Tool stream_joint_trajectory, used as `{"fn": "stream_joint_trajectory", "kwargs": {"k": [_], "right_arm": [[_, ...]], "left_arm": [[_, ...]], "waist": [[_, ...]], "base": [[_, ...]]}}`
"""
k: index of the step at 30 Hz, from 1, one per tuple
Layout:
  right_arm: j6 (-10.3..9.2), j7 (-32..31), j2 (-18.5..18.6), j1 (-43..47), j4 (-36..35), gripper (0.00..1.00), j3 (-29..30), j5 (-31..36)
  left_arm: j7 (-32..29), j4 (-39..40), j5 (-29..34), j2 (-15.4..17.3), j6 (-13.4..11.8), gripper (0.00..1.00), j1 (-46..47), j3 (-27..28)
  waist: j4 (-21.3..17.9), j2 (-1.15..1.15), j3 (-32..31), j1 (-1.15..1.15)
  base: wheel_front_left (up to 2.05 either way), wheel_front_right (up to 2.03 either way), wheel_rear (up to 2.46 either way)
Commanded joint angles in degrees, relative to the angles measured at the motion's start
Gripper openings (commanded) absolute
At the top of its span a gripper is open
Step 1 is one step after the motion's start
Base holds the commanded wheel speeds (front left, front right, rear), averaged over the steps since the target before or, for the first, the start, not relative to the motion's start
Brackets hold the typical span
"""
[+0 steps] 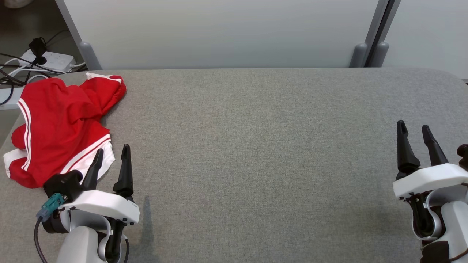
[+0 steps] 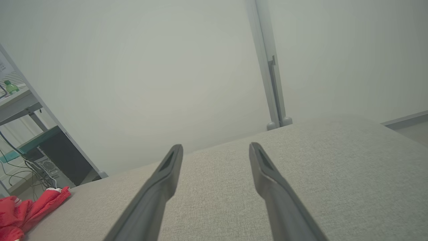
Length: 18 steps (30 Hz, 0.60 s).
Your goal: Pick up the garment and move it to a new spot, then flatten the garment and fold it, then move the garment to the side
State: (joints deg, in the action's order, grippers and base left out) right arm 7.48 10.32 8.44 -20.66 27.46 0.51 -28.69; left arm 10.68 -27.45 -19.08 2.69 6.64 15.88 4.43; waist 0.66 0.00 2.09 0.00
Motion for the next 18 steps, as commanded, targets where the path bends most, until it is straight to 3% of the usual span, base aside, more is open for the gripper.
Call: {"fn": "stream_joint_trajectory", "kwargs": {"k": [1, 18], "right_arm": [[0.01, 1.1, 1.0, -2.7, -0.8, 1.0, -1.3, 2.1], [0.01, 3.8, 1.9, -5.6, 0.1, 1.0, -1.1, 12.7]], "left_arm": [[0.7, 1.1, 2.3, 1.3, -0.3, 1.0, 3.6, 1.5], [3.5, -0.4, 13.9, 1.8, -0.8, 1.0, 6.0, 2.1]], "waist": [[0.0, 0.0, 0.0, 0.0], [0.0, 0.0, 0.1, 0.0]], "base": [[0.0, 0.0, 0.0], [0.0, 0.0, 0.0]]}}
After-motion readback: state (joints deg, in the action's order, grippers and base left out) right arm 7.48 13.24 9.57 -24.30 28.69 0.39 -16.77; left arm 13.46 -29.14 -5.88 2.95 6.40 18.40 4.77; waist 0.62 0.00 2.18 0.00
